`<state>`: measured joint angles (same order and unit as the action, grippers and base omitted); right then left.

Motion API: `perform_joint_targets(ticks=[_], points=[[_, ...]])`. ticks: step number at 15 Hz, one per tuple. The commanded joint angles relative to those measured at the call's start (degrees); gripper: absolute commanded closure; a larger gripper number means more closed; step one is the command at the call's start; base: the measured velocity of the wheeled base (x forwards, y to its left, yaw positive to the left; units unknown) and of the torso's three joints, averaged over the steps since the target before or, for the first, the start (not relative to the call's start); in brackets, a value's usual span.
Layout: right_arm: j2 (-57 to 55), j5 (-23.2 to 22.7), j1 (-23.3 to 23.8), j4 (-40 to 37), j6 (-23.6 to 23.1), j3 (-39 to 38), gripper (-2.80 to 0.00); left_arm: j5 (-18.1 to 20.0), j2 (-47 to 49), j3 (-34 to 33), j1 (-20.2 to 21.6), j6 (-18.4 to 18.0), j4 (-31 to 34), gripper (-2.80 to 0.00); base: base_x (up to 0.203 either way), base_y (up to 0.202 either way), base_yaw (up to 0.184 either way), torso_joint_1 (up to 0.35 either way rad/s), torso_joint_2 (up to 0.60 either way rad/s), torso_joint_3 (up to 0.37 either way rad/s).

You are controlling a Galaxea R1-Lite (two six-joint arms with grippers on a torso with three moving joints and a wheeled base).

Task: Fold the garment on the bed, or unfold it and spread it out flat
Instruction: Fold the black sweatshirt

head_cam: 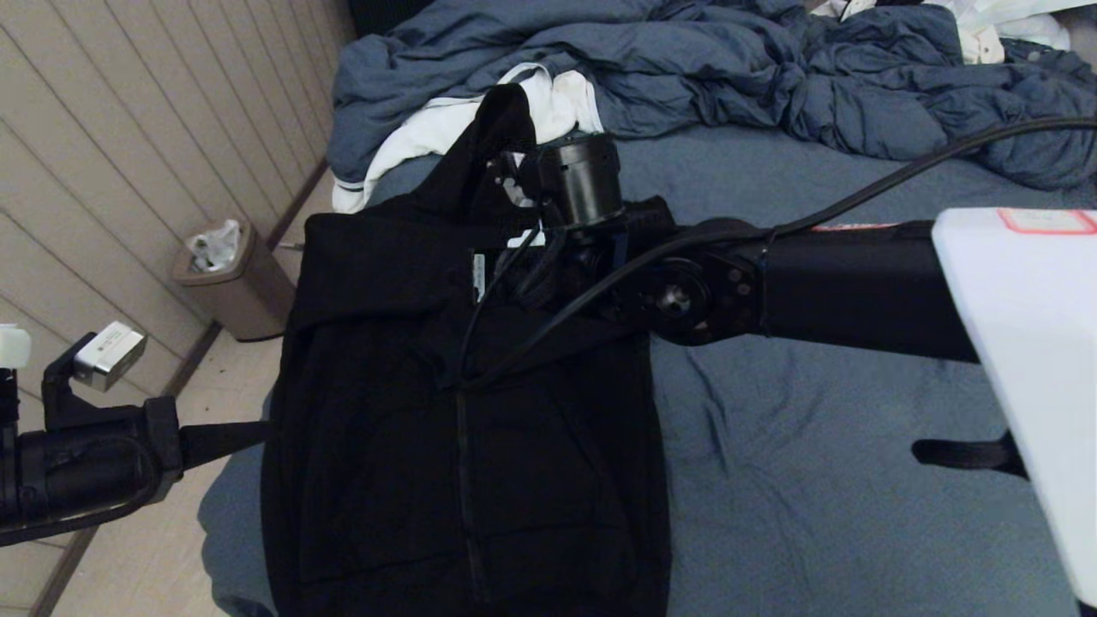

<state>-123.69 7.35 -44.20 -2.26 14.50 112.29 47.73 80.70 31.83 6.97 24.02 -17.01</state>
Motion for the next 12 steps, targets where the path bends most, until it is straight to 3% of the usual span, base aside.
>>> perform_joint_targets(ticks=[1,2,5,6,12], points=[[2.2,0.3,0.2,-0.5,0.2,-0.1,-0.76,0.3,0.0,0.0,0.1,0.2,-0.1,0.00,0.000,0.000,0.000,0.000,0.00,0.000],[3.1,0.6,0.3,-1.1,0.3,-0.4,0.00,0.3,0.1,0.1,0.1,0.2,-0.1,0.00,0.000,0.000,0.000,0.000,0.00,0.000],[5.8,0.4,1.2,-5.9,1.8,-1.0,0.00,0.3,0.3,0.4,0.1,1.0,-0.2,0.00,0.000,0.000,0.000,0.000,0.00,0.000],[6.9,0.3,2.5,-7.2,3.2,-2.3,-2.80,0.3,0.0,0.5,0.1,1.2,-0.2,0.00,0.000,0.000,0.000,0.000,0.00,0.000],[18.6,-1.8,7.1,-14.8,10.1,-14.4,-2.80,0.3,-0.2,0.6,0.1,1.2,-0.1,0.00,0.000,0.000,0.000,0.000,0.00,0.000]])
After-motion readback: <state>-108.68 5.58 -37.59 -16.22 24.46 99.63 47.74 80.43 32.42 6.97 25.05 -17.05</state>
